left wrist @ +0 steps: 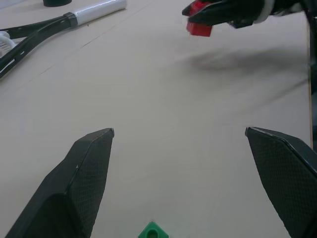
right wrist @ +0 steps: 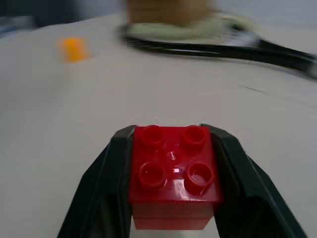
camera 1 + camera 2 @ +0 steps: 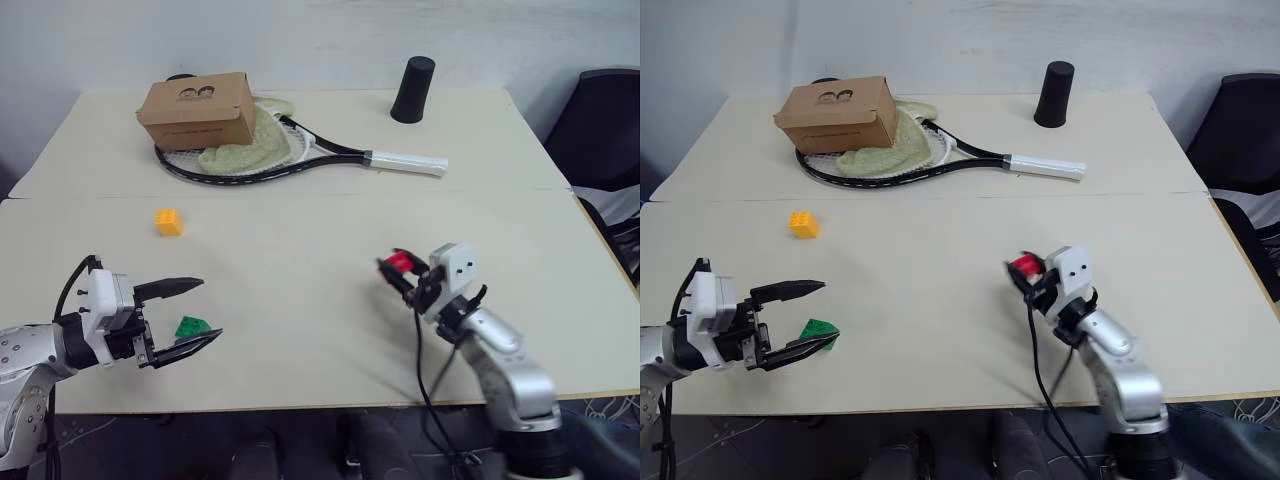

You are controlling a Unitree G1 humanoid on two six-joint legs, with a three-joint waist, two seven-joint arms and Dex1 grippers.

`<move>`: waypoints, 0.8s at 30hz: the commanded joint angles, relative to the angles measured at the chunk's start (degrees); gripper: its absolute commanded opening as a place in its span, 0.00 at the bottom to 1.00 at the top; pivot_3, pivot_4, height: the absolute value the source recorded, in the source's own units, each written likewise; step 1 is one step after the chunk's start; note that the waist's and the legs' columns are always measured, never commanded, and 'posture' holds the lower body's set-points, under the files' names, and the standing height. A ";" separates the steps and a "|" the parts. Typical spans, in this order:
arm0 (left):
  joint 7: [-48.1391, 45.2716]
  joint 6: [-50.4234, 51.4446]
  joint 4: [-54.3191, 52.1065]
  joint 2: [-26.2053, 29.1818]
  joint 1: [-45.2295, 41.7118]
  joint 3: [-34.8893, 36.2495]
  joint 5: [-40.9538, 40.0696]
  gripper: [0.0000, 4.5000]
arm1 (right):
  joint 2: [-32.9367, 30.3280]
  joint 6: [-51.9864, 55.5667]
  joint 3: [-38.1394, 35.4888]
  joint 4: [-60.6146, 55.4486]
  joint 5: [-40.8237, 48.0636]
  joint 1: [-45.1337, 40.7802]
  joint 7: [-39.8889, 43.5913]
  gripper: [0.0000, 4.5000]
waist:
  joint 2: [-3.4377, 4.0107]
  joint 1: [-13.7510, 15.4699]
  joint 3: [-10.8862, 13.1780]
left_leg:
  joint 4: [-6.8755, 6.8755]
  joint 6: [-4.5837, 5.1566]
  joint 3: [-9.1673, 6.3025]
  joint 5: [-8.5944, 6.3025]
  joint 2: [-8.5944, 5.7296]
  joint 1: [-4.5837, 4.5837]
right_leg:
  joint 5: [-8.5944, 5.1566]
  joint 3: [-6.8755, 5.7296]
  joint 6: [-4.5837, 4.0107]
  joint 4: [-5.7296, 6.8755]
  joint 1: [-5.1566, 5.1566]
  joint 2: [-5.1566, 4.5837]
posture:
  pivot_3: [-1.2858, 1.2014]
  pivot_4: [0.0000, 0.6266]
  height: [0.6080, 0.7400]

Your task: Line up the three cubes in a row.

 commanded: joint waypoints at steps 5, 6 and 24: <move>-0.47 -0.83 0.05 0.17 0.65 0.78 0.63 1.00 | -2.44 -11.69 7.92 24.34 -2.56 -13.53 27.00 0.34 | -0.15 -0.06 0.08 | 0.03 0.00 -0.04 0.03 0.02 0.13 | 0.03 -0.03 -0.05 -0.01 0.15 0.01 | 0.52 0.24 1.00; -0.30 -0.80 -0.34 0.00 0.97 0.78 0.61 1.00 | -2.07 -14.02 8.36 27.63 -3.40 -14.57 28.68 0.34 | -0.15 0.04 0.08 | 0.03 -0.01 -0.05 0.04 0.02 0.12 | 0.03 -0.03 -0.05 -0.01 0.14 0.01 | 0.52 0.24 1.00; 1.76 -0.40 1.88 -1.43 9.52 11.79 0.05 1.00 | 0.15 -18.50 2.25 29.80 1.22 -18.38 31.80 1.00 | -0.04 -0.08 0.15 | 0.06 -0.06 -0.07 0.04 0.04 0.10 | 0.01 -0.10 -0.09 0.05 0.13 -0.15 | 0.52 0.24 1.00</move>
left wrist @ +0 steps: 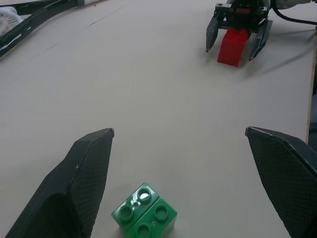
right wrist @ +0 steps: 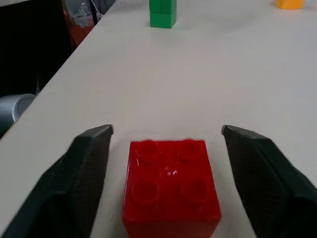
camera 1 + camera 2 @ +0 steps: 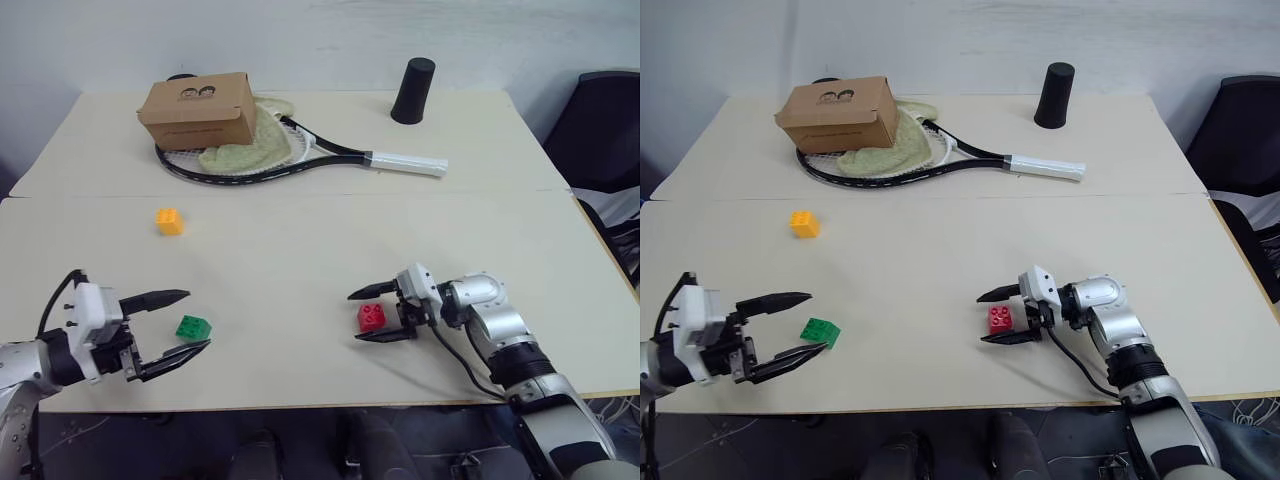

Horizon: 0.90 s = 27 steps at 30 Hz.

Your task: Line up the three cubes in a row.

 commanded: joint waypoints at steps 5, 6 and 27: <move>3.37 0.75 9.80 -4.19 8.45 15.95 -1.31 1.00 | -6.96 7.47 -11.88 -19.24 11.07 7.78 -2.12 1.00 | -0.02 0.17 -0.01 | -0.07 -0.04 -0.12 -0.05 0.01 -0.03 | -0.02 -0.13 -0.04 -0.13 0.00 -0.02 | 0.52 0.24 1.00; 3.01 0.77 11.92 -4.62 10.20 17.82 -1.29 1.00 | -7.17 6.31 -13.40 -19.97 11.96 10.17 -1.58 1.00 | -0.04 0.21 -0.03 | -0.11 -0.04 -0.15 -0.05 0.01 -0.03 | -0.02 -0.16 -0.04 -0.16 0.03 -0.02 | 0.52 0.24 1.00; 31.78 -2.69 -19.17 -34.57 14.29 -5.56 7.05 1.00 | -5.02 1.44 -18.20 -26.43 18.07 21.87 -1.39 1.00 | -0.10 0.35 -0.03 | -0.12 0.12 -0.06 -0.18 0.00 -0.02 | 0.14 -0.07 0.08 -0.54 0.26 0.00 | 0.52 0.24 1.00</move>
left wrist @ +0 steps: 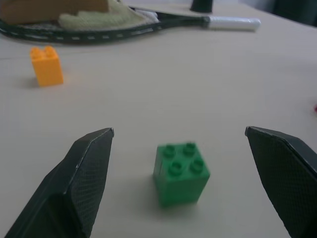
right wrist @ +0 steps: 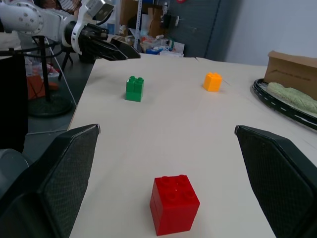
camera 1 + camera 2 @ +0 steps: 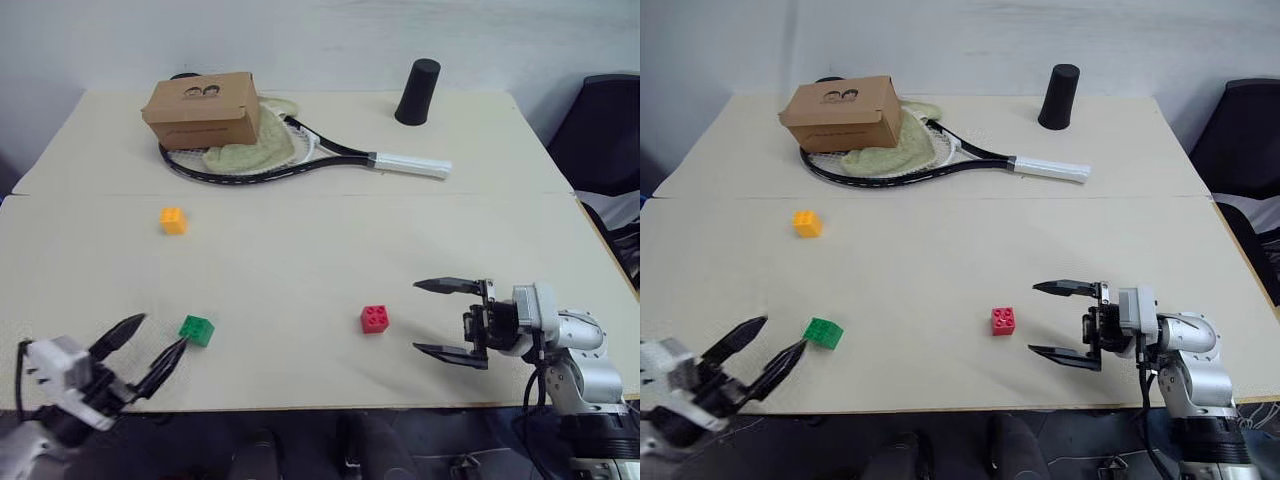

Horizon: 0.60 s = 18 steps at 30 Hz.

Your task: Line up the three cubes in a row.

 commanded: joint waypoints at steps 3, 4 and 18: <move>14.39 -1.43 -4.58 -7.45 1.84 -10.71 12.96 1.00 | 0.64 1.08 0.67 -3.31 1.50 -0.41 -0.09 1.00 | -0.02 0.08 0.01 | 0.07 0.00 -0.02 0.01 0.00 0.03 | 0.02 0.05 0.04 0.00 0.02 0.13 | 0.52 0.24 1.00; 17.44 -2.21 -3.38 -8.67 0.90 -12.21 16.43 1.00 | 0.68 1.26 0.88 -3.33 1.41 -0.59 -0.15 1.00 | -0.02 0.10 0.01 | 0.12 0.03 -0.04 0.03 -0.01 0.02 | 0.05 0.07 0.08 -0.02 0.05 0.15 | 0.52 0.24 1.00; 23.87 -2.45 -0.44 -9.32 -1.56 -17.44 21.87 0.59 | 1.86 -3.73 1.75 5.41 -0.49 -2.45 4.53 1.00 | -0.03 0.31 0.02 | 0.13 0.21 0.05 0.10 -0.09 -0.03 | 0.21 0.19 0.31 -0.18 0.07 0.10 | 0.52 0.24 1.00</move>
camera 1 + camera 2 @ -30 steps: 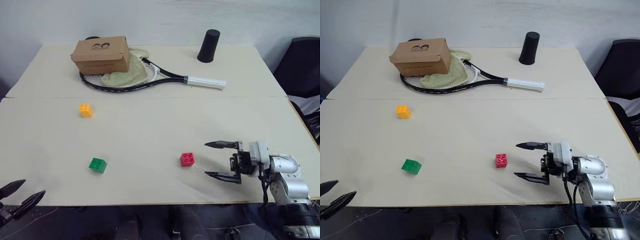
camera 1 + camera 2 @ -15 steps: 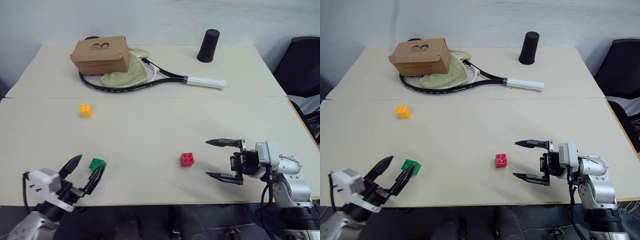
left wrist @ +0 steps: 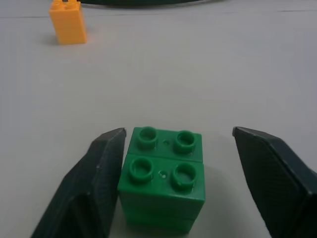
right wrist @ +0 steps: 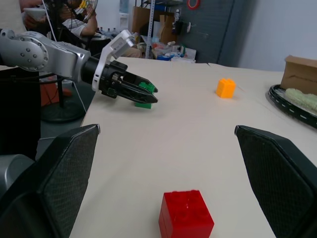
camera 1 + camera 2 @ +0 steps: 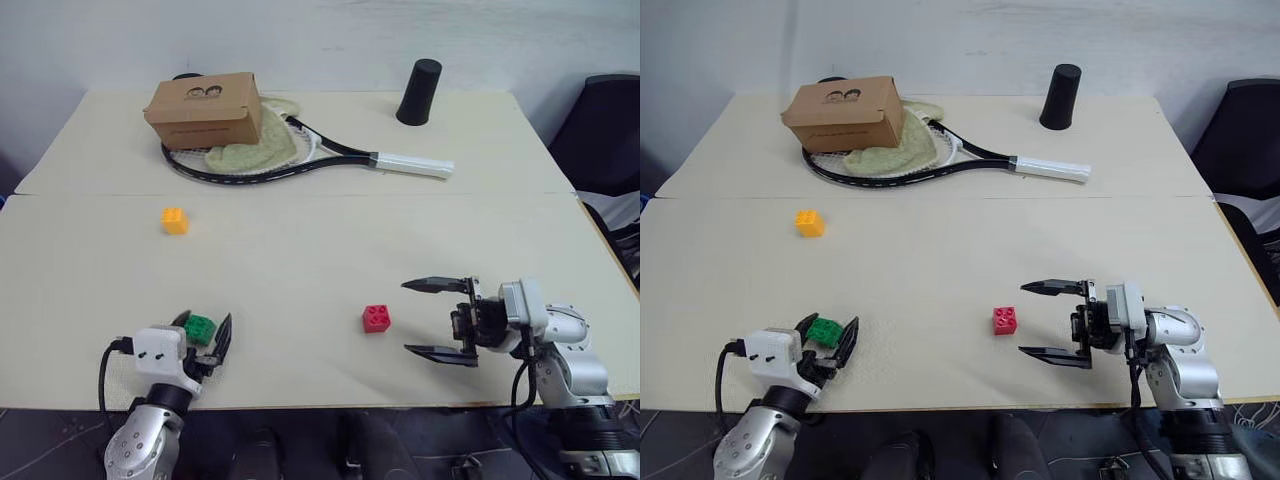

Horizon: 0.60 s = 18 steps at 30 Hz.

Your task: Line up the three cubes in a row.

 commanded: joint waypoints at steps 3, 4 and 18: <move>-2.40 -1.88 -2.18 2.48 2.03 1.39 -1.97 0.38 | 0.17 -4.32 -1.73 3.01 0.66 0.61 3.60 1.00 | 0.00 0.03 0.00 | 0.03 0.01 0.01 0.01 -0.01 0.02 | 0.00 0.00 0.00 0.02 0.02 -0.02 | 0.52 0.24 1.00; -4.28 -2.42 -1.84 3.78 1.05 1.88 -3.44 0.33 | -0.04 -4.95 -2.20 3.37 0.85 0.95 3.73 1.00 | 0.00 0.07 0.00 | 0.03 0.02 0.01 0.01 -0.01 0.03 | 0.00 0.00 0.00 0.03 0.03 -0.01 | 0.52 0.24 1.00; -56.85 -6.00 26.83 33.36 -37.33 -16.38 -11.91 0.33 | -7.76 -5.72 -8.73 -0.93 2.89 9.00 4.33 1.00 | 0.43 1.15 -0.11 | 0.13 -0.02 0.15 0.06 -0.04 0.07 | -0.01 -0.06 -0.11 0.14 0.04 -0.06 | 0.52 0.24 1.00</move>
